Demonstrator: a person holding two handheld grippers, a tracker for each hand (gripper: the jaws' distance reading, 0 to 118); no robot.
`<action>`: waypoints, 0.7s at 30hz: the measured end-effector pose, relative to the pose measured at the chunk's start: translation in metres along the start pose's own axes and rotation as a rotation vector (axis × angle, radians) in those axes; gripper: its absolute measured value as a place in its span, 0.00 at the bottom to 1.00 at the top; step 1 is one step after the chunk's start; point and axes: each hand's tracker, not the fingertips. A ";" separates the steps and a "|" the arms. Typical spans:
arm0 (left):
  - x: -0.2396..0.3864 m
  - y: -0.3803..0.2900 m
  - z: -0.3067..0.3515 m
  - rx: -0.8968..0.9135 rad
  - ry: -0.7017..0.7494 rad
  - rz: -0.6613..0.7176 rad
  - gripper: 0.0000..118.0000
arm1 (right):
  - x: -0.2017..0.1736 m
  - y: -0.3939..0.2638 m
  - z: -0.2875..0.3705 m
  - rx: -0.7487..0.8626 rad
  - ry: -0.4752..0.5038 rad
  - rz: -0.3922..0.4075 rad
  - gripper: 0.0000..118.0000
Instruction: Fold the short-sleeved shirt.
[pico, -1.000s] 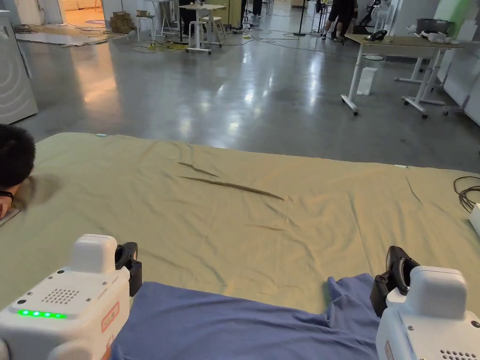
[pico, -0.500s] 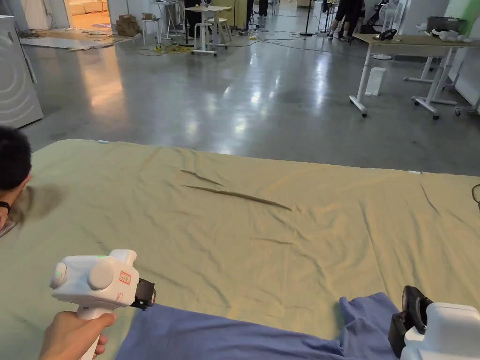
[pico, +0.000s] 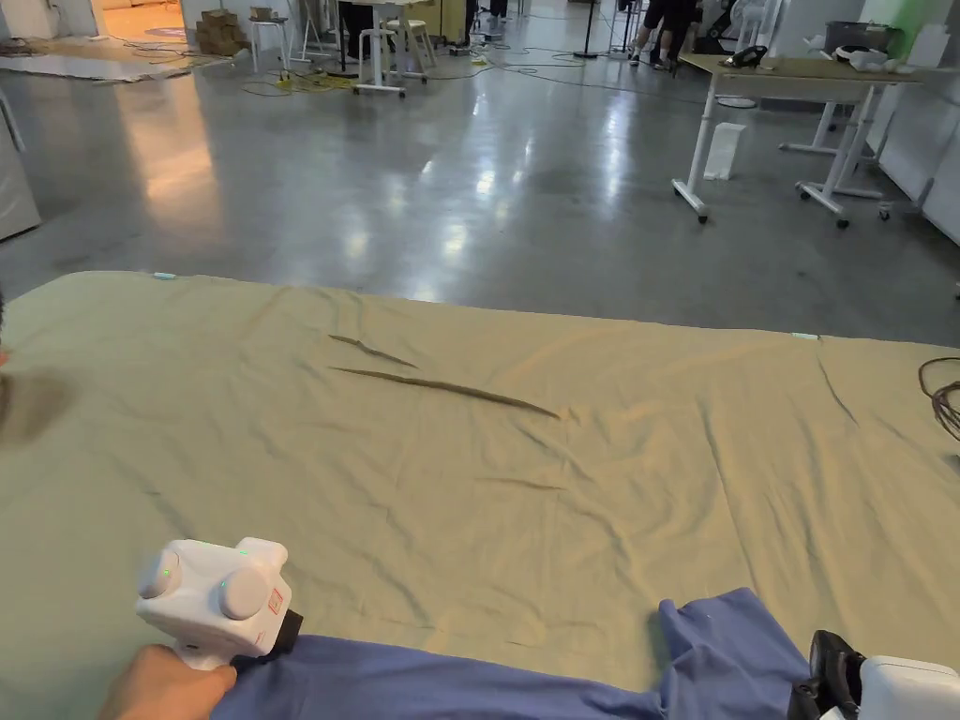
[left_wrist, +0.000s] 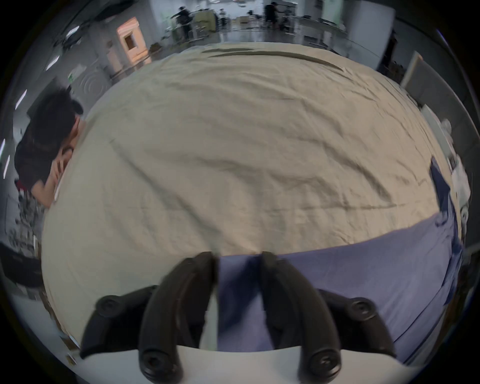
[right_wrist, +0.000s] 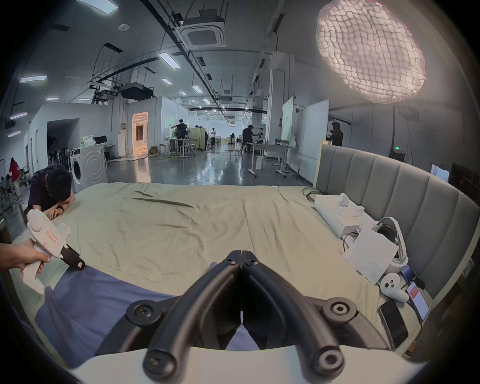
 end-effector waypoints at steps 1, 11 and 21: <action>0.007 0.000 0.000 -0.002 0.005 -0.034 0.24 | 0.001 -0.001 -0.002 -0.009 -0.001 -0.004 0.00; -0.012 -0.019 0.045 0.151 -0.078 0.018 0.04 | 0.063 0.015 -0.056 -0.250 -0.011 -0.068 0.00; -0.018 -0.044 0.099 0.315 -0.106 0.056 0.04 | 0.100 -0.006 -0.189 -0.750 0.071 -0.033 0.53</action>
